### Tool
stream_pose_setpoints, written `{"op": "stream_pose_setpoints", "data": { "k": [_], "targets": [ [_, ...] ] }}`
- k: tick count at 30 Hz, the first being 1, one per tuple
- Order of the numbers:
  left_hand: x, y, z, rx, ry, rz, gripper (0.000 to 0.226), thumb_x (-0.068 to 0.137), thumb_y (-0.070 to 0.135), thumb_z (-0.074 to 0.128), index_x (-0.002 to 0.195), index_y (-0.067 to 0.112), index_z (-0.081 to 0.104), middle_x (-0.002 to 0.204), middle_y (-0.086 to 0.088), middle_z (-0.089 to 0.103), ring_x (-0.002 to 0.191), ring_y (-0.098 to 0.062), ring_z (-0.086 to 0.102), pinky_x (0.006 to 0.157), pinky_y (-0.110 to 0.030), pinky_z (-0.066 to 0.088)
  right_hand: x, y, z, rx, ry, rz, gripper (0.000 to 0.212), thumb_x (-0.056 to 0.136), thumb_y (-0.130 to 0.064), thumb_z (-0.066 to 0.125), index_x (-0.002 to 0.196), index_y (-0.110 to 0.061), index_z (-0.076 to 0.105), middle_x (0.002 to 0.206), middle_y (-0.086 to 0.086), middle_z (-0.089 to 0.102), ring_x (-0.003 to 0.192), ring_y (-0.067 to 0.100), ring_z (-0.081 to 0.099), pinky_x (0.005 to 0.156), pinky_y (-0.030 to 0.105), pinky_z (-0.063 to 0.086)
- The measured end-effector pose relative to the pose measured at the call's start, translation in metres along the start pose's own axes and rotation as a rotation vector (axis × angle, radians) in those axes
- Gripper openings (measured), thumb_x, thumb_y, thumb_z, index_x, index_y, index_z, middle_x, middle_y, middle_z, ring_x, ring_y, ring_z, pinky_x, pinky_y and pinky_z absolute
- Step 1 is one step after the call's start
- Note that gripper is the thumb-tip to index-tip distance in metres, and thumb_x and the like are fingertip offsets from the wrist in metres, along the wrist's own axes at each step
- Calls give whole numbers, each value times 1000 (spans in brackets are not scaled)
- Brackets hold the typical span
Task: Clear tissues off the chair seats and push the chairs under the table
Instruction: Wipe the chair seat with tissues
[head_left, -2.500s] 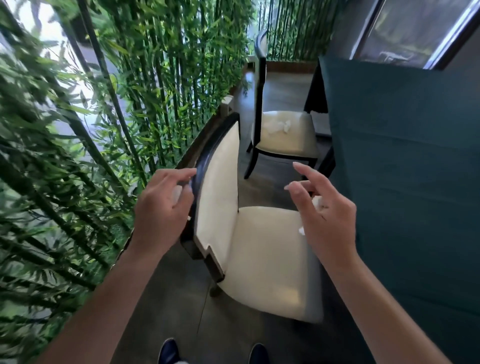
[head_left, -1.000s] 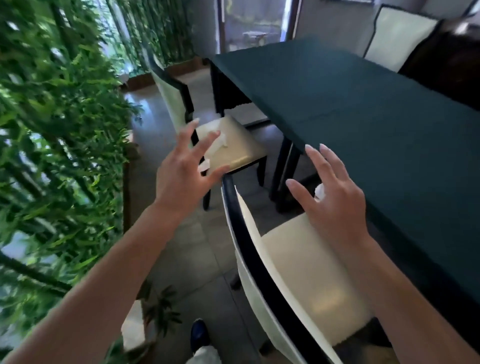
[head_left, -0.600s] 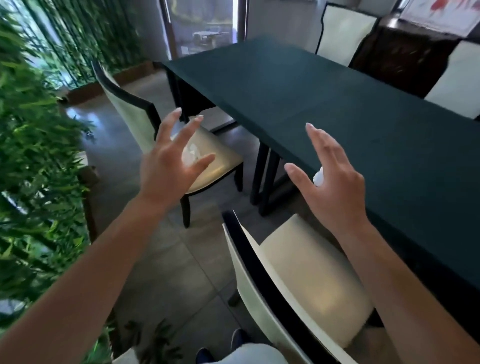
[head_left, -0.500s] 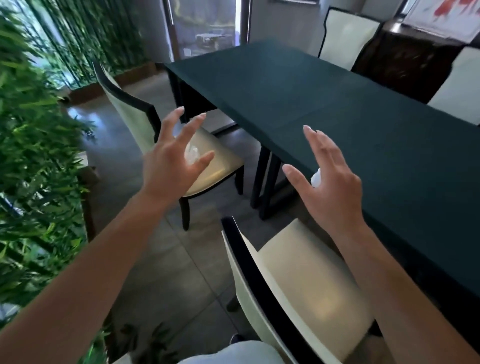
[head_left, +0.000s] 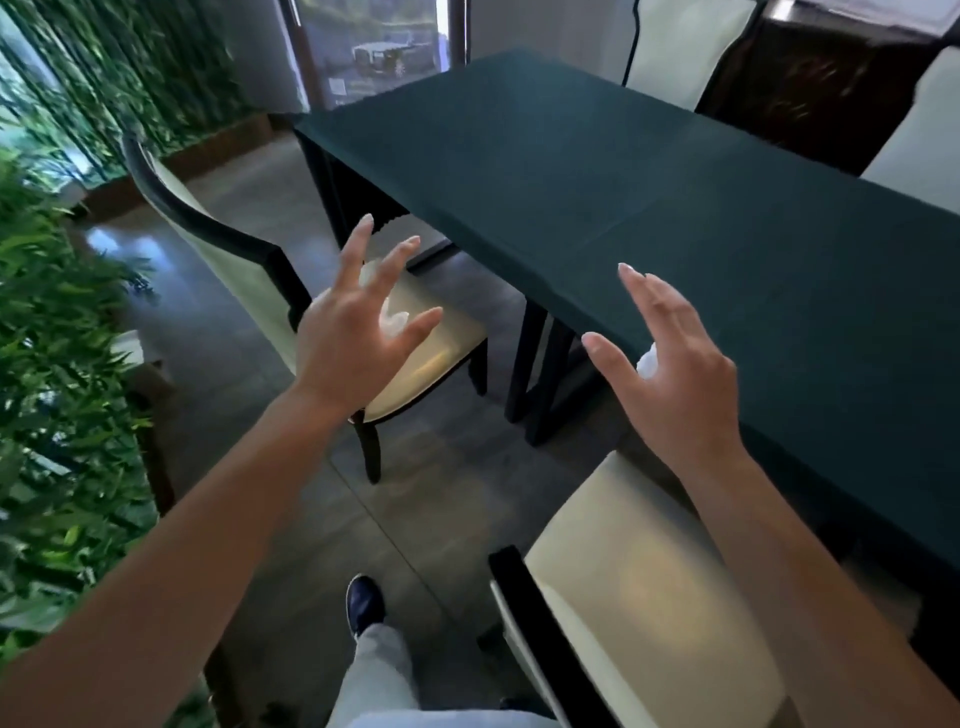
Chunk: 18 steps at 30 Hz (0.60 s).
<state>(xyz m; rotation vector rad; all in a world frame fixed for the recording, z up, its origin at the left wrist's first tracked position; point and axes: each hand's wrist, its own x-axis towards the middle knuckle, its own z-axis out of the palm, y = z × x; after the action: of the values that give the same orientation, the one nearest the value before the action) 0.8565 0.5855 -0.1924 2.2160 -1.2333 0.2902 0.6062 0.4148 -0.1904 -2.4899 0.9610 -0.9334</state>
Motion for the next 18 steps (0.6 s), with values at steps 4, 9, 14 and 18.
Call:
{"op": "stream_pose_setpoints", "data": {
  "k": [4,9,14,18],
  "targets": [
    [41,-66,10,-63,-12,-16,66,94,56,63,153,31,44,169,-2,20,117,-28,63,80,-30,42,35,-25,64,-51,-28,40,63,96,-66,51,152,-40,40,157,-4,44,106,18,67,82,30,45],
    [86,-146,-2,-122,-17,-45,64,95,49,64,152,28,45,169,-3,21,128,-26,54,85,-29,40,95,-85,137,-79,-56,29,63,96,-64,52,152,-37,43,156,0,46,111,19,66,82,30,47],
    [134,-216,-18,-113,-16,-78,62,98,46,62,154,28,43,168,-3,21,120,-34,57,91,-32,37,143,-132,187,-82,-68,30,63,96,-66,50,152,-38,42,156,-1,45,115,17,64,83,31,50],
    [163,-250,-14,-96,-34,-77,62,97,47,62,154,29,43,168,-3,21,109,-32,63,84,-30,39,176,-149,214,-102,-87,18,64,95,-66,49,152,-38,42,156,-1,46,116,17,64,81,27,44]
  ]
}}
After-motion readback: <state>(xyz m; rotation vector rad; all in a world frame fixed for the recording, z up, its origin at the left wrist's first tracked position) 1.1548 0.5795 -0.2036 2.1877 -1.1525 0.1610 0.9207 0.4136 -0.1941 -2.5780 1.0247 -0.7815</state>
